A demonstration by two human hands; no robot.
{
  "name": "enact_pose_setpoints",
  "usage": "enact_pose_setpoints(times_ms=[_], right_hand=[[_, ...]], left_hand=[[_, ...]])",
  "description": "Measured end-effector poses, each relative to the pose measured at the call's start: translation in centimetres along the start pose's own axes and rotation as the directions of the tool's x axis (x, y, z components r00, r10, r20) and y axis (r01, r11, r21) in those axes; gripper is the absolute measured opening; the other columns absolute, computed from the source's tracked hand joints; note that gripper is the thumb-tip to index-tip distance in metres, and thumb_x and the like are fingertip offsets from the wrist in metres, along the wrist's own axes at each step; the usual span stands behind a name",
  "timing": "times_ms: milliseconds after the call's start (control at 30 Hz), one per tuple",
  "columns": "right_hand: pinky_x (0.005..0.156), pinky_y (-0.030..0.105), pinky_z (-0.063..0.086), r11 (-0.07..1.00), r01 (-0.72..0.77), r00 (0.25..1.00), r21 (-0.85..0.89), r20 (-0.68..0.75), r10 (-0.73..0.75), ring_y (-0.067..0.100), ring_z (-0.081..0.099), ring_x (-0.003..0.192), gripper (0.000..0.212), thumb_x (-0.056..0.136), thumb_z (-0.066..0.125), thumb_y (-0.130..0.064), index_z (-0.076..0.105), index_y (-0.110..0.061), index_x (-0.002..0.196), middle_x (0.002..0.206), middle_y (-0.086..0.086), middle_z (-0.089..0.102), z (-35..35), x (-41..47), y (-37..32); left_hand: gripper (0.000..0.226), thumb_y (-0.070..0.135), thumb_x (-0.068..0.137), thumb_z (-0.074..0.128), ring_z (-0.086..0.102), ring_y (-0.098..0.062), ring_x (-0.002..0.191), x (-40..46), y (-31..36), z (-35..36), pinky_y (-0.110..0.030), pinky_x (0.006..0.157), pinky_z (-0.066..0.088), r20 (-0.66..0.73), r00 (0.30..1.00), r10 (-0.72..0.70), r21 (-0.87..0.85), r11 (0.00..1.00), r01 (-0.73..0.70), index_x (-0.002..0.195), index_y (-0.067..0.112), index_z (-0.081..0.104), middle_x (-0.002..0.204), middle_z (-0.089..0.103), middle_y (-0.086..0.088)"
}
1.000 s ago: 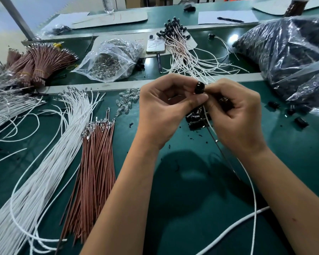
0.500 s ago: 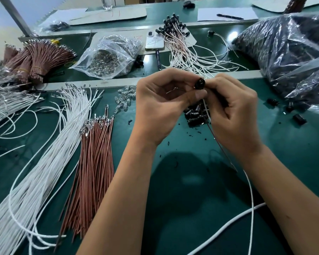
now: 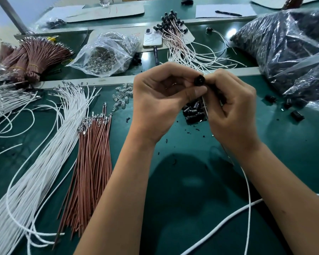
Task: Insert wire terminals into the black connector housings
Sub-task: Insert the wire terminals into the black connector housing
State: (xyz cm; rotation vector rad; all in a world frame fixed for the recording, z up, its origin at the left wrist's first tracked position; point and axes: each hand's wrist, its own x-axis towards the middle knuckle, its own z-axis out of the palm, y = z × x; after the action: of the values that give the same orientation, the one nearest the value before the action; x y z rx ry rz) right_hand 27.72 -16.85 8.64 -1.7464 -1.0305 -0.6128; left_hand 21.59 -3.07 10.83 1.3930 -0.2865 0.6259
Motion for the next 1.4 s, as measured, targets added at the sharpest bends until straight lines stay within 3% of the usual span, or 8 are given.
enact_pose_setpoints(times_ms=[233,400,500,633,900,1167,1400], right_hand=[[0.073,0.021,0.040,0.999,-0.009,1.000,-0.033,0.009,0.009,0.006,0.053,0.080,0.014,0.097,0.059,0.006,0.070,-0.001,0.092,0.085,-0.008,0.059,0.1,-0.1,0.0],[0.072,0.021,0.037,0.999,-0.013,0.999,-0.032,0.042,0.014,0.006,0.050,0.078,0.015,0.097,0.058,0.006,0.067,-0.002,0.088,0.084,-0.011,0.053,0.1,-0.1,0.2],[0.071,0.021,0.038,0.999,-0.039,0.998,-0.013,0.049,0.040,0.005,0.051,0.077,0.013,0.097,0.060,0.005,0.069,0.000,0.089,0.083,-0.012,0.054,0.0,-0.1,0.4],[0.065,0.027,0.040,0.997,-0.077,0.992,0.024,0.103,0.074,0.016,0.053,0.073,0.011,0.096,0.064,0.005,0.073,0.002,0.091,0.080,0.001,0.058,-0.3,0.3,0.7],[0.065,0.020,0.036,0.999,-0.047,0.992,-0.022,0.118,0.049,0.005,0.047,0.070,0.012,0.095,0.066,0.005,0.067,0.001,0.084,0.079,-0.007,0.051,-0.4,0.1,0.5],[0.070,0.022,0.038,0.997,0.005,0.991,-0.075,0.135,0.005,0.016,0.046,0.074,0.010,0.094,0.063,0.006,0.066,0.006,0.085,0.084,-0.004,0.052,-0.3,0.0,0.8],[0.066,0.022,0.037,0.997,-0.080,0.985,0.005,0.151,0.078,0.007,0.049,0.070,0.007,0.095,0.066,0.003,0.070,0.002,0.089,0.079,-0.009,0.054,-0.4,-0.1,1.4]], left_hand=[[0.042,-0.023,0.071,0.074,0.058,-0.026,0.077,0.0,0.1,-0.1,-0.031,0.075,0.054,0.026,1.000,-0.001,-0.006,1.000,0.001,0.104,0.003,0.066,0.086,0.061,-0.016],[0.045,-0.024,0.071,0.073,0.058,-0.025,0.078,-0.1,0.0,-0.2,-0.029,0.076,0.054,0.019,1.000,-0.011,-0.013,1.000,0.012,0.104,0.005,0.065,0.087,0.059,-0.023],[0.044,-0.024,0.071,0.073,0.060,-0.019,0.076,0.0,-0.2,-0.2,-0.027,0.076,0.054,0.018,1.000,-0.022,-0.015,1.000,0.022,0.104,0.004,0.065,0.089,0.060,-0.019],[0.043,-0.023,0.071,0.075,0.062,-0.017,0.075,0.0,-0.4,-0.5,-0.028,0.077,0.055,0.006,0.999,-0.041,0.010,0.999,0.041,0.102,0.006,0.067,0.088,0.062,-0.016],[0.035,-0.022,0.070,0.075,0.064,-0.015,0.074,-0.2,-0.8,-0.5,-0.027,0.075,0.055,-0.025,0.998,-0.062,-0.010,0.998,0.062,0.092,0.005,0.068,0.084,0.064,-0.013],[0.034,-0.023,0.070,0.074,0.063,-0.015,0.074,-0.3,-1.1,-0.3,-0.026,0.074,0.055,-0.015,0.999,-0.052,-0.035,0.998,0.052,0.089,0.004,0.068,0.078,0.068,-0.006],[0.034,-0.023,0.071,0.074,0.062,-0.016,0.074,-0.2,-1.0,-0.3,-0.026,0.073,0.054,-0.030,0.996,-0.086,-0.036,0.996,0.085,0.092,0.003,0.067,0.080,0.065,-0.010]])
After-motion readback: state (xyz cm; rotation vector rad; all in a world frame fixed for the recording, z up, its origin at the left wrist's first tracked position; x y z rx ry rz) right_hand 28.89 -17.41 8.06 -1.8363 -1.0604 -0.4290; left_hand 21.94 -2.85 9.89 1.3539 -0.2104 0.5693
